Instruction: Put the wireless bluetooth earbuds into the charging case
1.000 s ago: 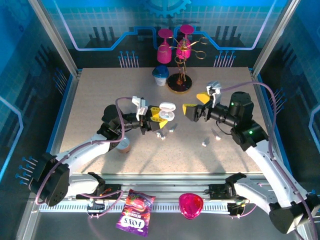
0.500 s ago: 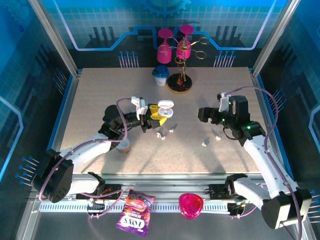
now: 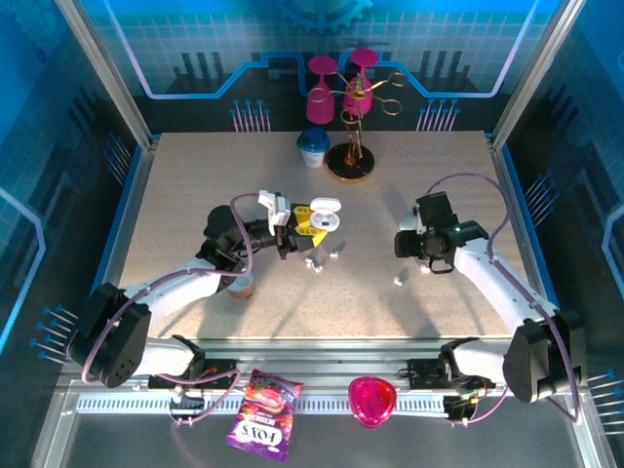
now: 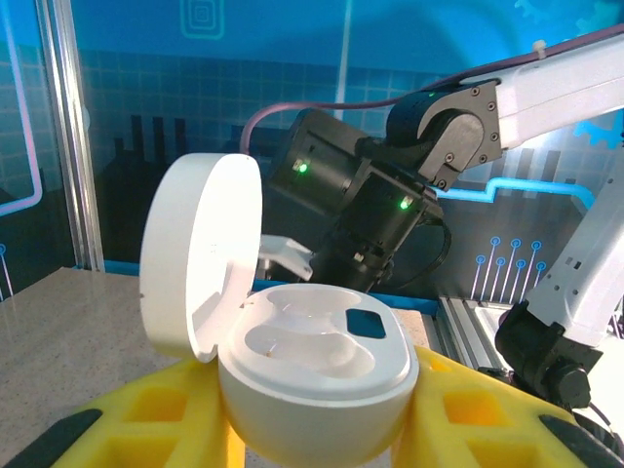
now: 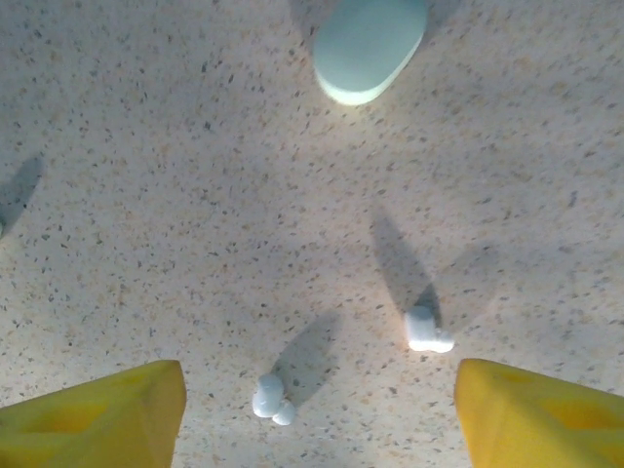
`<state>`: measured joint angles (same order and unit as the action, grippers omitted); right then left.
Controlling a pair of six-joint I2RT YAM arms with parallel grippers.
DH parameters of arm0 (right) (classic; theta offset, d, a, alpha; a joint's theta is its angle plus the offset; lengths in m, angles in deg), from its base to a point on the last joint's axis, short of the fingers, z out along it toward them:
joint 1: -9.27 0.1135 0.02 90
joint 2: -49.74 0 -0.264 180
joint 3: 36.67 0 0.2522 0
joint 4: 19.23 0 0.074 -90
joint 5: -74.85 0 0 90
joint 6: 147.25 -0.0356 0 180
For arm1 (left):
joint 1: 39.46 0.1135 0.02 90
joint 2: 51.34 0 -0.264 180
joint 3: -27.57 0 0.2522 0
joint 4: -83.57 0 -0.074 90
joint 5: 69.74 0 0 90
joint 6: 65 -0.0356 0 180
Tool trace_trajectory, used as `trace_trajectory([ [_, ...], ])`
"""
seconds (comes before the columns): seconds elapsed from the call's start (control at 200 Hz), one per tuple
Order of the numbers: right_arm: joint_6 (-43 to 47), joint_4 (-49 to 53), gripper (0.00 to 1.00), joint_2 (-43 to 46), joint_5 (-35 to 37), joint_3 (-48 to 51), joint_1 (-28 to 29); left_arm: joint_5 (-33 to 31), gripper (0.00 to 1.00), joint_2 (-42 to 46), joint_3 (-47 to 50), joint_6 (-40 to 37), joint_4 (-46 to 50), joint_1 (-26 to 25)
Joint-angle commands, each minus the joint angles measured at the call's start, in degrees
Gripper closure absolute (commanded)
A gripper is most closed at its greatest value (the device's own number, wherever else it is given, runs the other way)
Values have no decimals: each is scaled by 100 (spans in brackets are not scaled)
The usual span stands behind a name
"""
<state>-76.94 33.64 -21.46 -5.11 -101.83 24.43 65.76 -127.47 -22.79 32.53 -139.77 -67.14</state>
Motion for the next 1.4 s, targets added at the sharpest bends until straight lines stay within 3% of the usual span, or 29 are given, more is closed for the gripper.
trace_trajectory([
  [0.0,-211,51,33,-329,253,58,346,192,78,-33,56,44,-380,9],
  [0.215,-426,-37,42,-768,432,68,550,216,78,-79,48,43,-382,-8],
  [0.39,-521,381,43,-1031,323,-88,-10,245,77,-85,48,54,-381,-21],
  [0.49,-300,499,44,-1280,372,-231,-175,245,78,-59,56,22,-352,-33],
  [0.76,342,807,59,-2032,679,-631,-335,237,78,-39,74,-37,-266,-49],
  [0.906,492,900,60,-2380,883,-761,-378,254,77,-72,48,-41,-259,-53],
  [1.396,723,949,74,-3011,680,-942,-538,246,77,-94,59,-46,-231,-58],
])
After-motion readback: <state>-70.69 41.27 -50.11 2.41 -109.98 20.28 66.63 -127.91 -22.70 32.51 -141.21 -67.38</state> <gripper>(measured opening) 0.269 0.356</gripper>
